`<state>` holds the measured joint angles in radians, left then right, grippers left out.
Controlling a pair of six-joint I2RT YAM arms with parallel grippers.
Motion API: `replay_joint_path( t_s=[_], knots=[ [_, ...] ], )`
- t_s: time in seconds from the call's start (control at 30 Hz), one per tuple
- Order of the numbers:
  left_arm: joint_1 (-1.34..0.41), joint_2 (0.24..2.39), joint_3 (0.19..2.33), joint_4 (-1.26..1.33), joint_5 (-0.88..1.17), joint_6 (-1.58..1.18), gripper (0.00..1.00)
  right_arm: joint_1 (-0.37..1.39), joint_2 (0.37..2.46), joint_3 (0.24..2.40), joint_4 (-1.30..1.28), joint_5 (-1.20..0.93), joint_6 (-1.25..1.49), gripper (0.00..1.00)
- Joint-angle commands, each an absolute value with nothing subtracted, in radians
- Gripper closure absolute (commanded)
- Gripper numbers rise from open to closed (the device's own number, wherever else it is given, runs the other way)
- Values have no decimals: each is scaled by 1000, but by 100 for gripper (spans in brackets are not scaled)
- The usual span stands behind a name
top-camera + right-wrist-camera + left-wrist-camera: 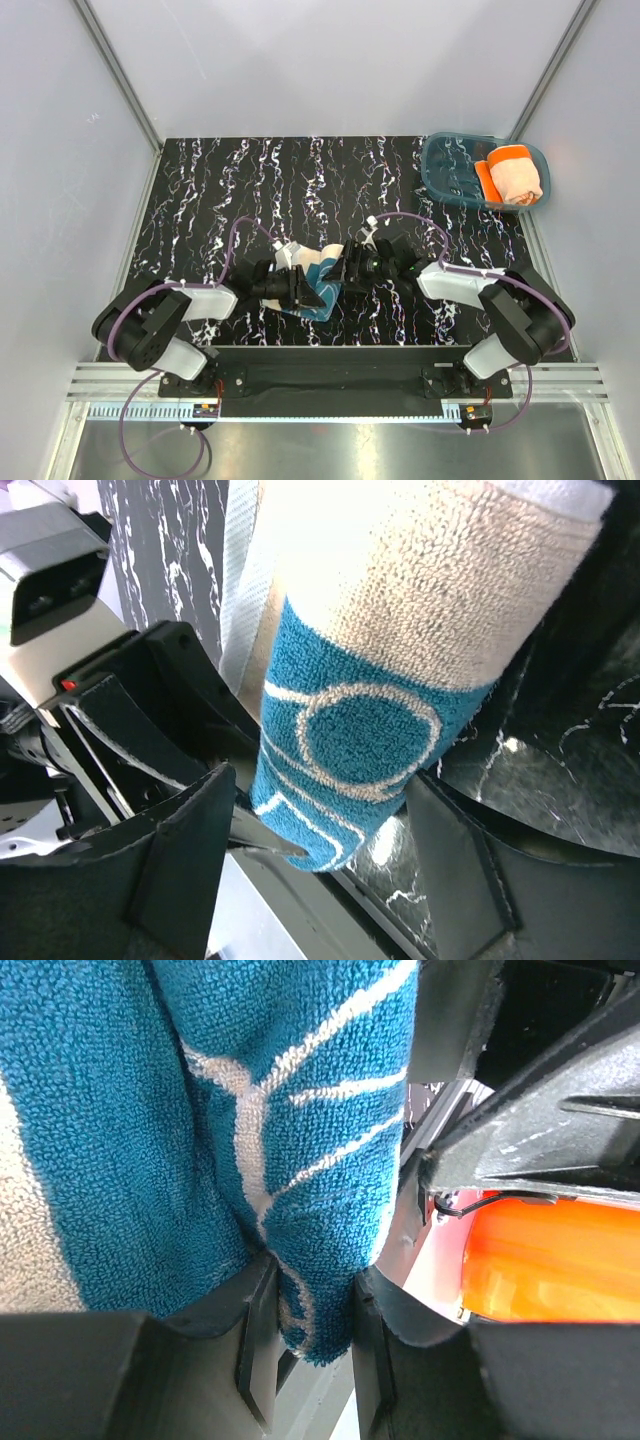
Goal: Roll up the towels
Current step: Roll the towel
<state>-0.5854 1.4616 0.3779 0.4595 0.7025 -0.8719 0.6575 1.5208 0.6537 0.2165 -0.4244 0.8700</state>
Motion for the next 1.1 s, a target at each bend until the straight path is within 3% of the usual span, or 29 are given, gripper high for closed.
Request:
replay_joint_path(
  t_s=[0.0,0.13,0.23,0.3,0.4,0.47,0.57,0.8,0.97,1.07],
  knots=[
    [-581,1491,356,505,756,-902,75,680,1540,646,339,-379,905,25],
    [-580,1499,354,545,770,-939,75,696,1594,664,341,-365,910,34],
    [-580,1499,357,560,775,-951,73,709,1612,666,351,-362,916,52],
    [-580,1490,356,552,772,-950,71,719,1611,667,344,-357,917,71],
    [-580,1454,377,433,730,-898,56,732,1591,684,267,-328,905,88],
    [-580,1396,408,281,660,-829,42,736,1562,713,163,-301,887,91],
    [-580,1312,463,74,540,-733,31,747,1536,780,-35,-236,859,93],
    [-644,1158,587,-282,190,-606,25,785,1571,946,-371,-129,819,95],
    [-823,1144,733,-472,-140,-566,24,842,1653,1077,-531,-72,811,95],
    [-922,1144,775,-508,-239,-577,24,870,1703,1141,-592,-51,804,95]
  ],
)
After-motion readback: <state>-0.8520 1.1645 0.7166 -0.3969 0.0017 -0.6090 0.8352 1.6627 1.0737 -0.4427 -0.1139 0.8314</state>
